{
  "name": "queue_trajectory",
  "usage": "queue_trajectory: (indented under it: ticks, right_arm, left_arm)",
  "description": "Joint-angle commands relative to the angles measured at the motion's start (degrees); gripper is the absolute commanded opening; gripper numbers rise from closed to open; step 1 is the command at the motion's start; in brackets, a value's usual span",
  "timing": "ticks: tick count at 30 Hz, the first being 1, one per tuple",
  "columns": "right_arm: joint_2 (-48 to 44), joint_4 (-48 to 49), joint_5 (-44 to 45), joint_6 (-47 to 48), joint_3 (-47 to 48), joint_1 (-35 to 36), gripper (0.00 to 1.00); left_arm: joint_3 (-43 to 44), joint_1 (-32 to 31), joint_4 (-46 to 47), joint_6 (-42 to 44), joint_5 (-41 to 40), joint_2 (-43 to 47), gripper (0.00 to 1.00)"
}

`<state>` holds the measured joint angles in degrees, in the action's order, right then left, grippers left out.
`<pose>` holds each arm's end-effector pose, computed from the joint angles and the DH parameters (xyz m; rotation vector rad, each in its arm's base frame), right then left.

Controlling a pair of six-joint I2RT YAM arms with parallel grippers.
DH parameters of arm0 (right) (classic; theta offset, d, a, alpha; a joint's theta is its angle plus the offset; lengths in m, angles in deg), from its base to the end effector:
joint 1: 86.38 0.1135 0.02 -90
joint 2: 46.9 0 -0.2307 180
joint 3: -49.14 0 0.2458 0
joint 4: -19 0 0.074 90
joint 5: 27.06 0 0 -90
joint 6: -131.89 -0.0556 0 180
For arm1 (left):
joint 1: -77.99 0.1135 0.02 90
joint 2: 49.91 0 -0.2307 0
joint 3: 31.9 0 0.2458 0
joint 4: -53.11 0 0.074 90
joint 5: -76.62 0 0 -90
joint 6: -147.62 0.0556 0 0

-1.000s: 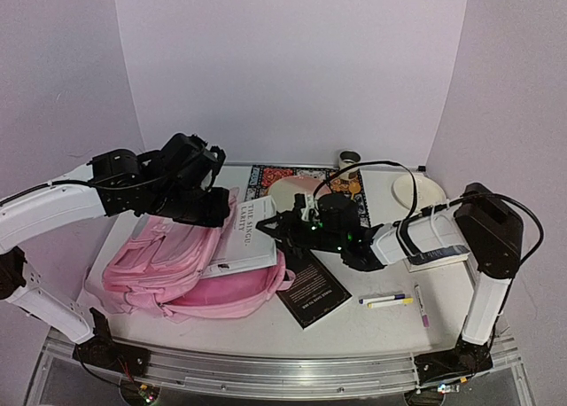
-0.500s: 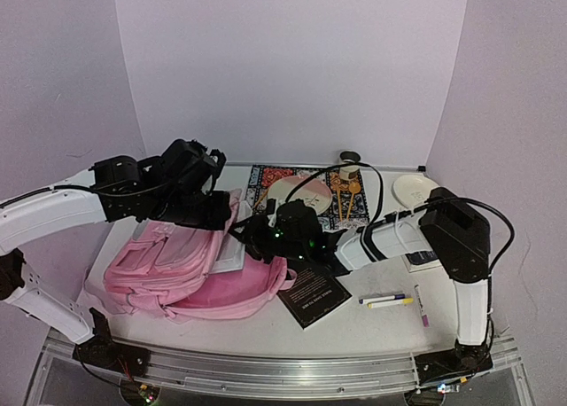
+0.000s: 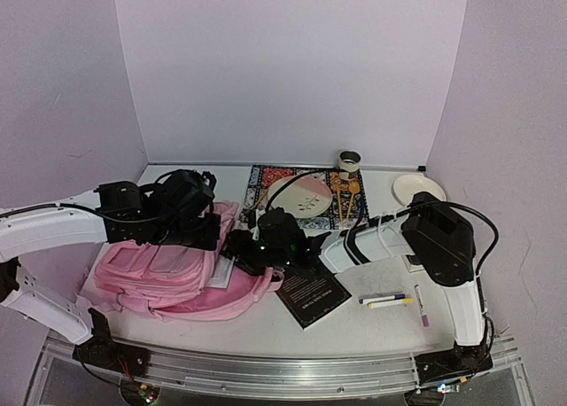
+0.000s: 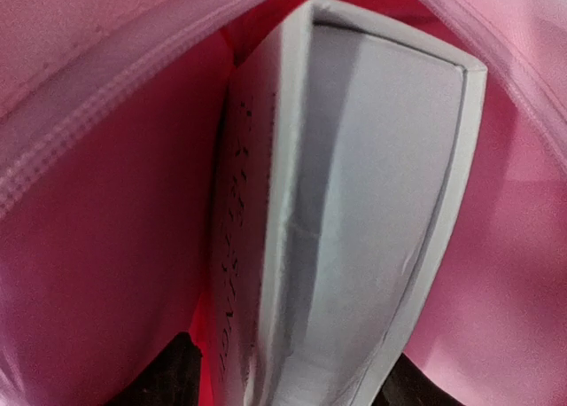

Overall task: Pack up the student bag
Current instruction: Place the book in the largest pocket of the bag, then place the largest pocket of the bag in the student bag.

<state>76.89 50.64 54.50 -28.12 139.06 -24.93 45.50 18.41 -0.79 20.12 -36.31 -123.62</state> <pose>0.2229 0.4267 0.1632 0.0076 1.9764 1.7884 0.1608 -0.2311 0.2545 0.2837 2.3641 -0.3252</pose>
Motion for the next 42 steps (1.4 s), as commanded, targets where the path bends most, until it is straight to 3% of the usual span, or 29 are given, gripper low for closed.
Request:
queue_trajectory:
  ticks: [1, 10, 17, 31, 42]
  right_arm:
    - [-4.32, -4.39, -3.76, 7.91, -0.9, 0.19, 0.66]
    - [-10.91, -11.34, -5.75, 16.48, -5.55, 0.2, 0.79]
    - [-18.77, -21.01, -1.7, 24.38, -12.73, -0.61, 0.88]
    - [-34.25, -30.12, 5.37, 25.75, -32.6, -8.07, 0.89]
    - [-43.68, -32.58, 5.63, 24.13, -43.67, -14.64, 0.87]
  left_arm:
    - [-2.57, 0.32, 1.16, -0.48, -5.2, 1.59, 0.0]
    - [-5.63, 1.38, 0.79, 0.11, -7.41, 1.27, 0.0]
    - [-8.4, 1.65, 0.87, -0.37, -6.13, -0.36, 0.01]
    - [-4.93, 1.08, 3.06, 3.65, -0.59, -1.11, 0.38]
    - [5.12, -10.36, 4.63, 3.48, -0.46, -10.31, 0.7]
